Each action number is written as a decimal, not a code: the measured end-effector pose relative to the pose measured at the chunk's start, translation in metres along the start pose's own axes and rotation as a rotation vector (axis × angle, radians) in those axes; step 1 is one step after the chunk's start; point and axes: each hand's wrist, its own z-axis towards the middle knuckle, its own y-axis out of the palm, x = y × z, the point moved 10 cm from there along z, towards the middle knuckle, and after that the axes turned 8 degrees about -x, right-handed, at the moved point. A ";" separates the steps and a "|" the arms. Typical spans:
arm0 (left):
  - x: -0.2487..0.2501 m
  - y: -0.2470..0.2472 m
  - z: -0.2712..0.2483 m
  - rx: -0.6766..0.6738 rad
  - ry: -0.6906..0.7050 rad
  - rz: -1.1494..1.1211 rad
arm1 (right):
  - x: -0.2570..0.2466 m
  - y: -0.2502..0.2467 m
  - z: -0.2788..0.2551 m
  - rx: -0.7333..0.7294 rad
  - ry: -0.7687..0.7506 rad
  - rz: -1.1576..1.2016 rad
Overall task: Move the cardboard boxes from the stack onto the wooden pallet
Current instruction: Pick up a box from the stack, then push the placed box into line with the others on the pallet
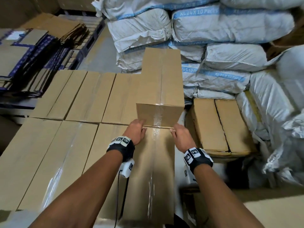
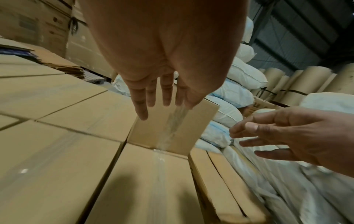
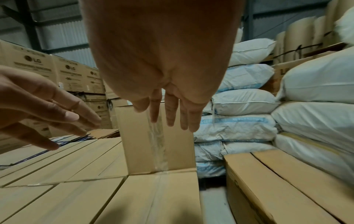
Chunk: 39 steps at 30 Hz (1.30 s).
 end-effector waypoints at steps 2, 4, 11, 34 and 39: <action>0.005 0.021 -0.045 -0.026 0.034 -0.051 | -0.005 0.023 -0.053 0.005 0.046 0.058; 0.010 0.047 -0.094 -0.070 0.086 -0.062 | -0.009 0.050 -0.108 0.020 0.099 0.086; 0.028 0.152 -0.261 -0.354 0.141 -0.069 | -0.008 0.148 -0.315 -0.034 0.377 0.157; 0.242 0.363 -0.563 -0.799 0.674 0.162 | 0.059 0.273 -0.818 0.371 0.983 0.434; 0.321 0.382 -0.637 -0.807 0.834 0.090 | 0.041 0.228 -0.914 0.604 0.963 0.367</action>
